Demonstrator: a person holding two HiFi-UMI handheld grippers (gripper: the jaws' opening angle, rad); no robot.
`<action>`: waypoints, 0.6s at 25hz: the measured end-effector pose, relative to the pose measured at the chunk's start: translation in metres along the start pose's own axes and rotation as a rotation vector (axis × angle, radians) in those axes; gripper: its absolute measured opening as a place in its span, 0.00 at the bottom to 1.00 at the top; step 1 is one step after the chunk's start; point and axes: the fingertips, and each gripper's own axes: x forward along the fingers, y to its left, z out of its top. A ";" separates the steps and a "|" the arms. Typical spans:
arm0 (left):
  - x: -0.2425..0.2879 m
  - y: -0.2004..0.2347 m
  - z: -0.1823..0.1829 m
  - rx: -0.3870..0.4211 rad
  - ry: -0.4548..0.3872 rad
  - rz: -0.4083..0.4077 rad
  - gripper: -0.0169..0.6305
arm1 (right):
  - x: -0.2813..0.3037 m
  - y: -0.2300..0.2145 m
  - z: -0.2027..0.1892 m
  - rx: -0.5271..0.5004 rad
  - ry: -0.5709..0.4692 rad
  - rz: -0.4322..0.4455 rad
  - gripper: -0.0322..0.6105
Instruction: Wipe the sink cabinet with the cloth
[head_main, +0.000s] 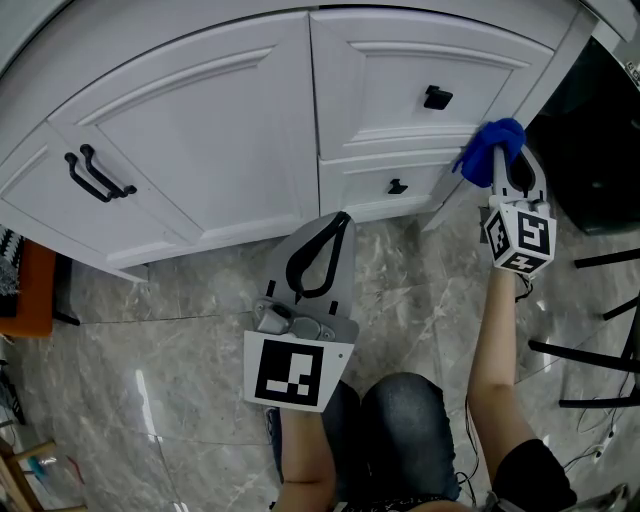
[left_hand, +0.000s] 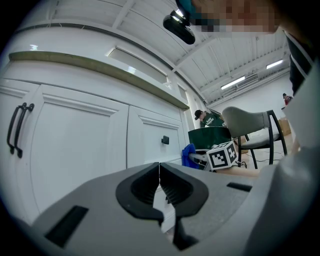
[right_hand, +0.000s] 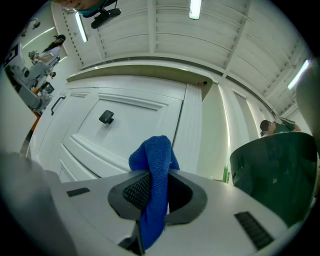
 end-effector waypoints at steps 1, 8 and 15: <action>0.000 -0.001 0.000 0.001 0.000 -0.002 0.04 | 0.000 -0.002 -0.002 0.007 0.003 -0.007 0.14; 0.003 -0.007 0.000 0.007 0.007 -0.010 0.04 | -0.001 -0.003 -0.003 0.002 0.010 -0.012 0.14; 0.003 -0.004 -0.002 0.047 0.023 0.001 0.04 | -0.012 0.013 0.013 0.113 0.007 0.017 0.14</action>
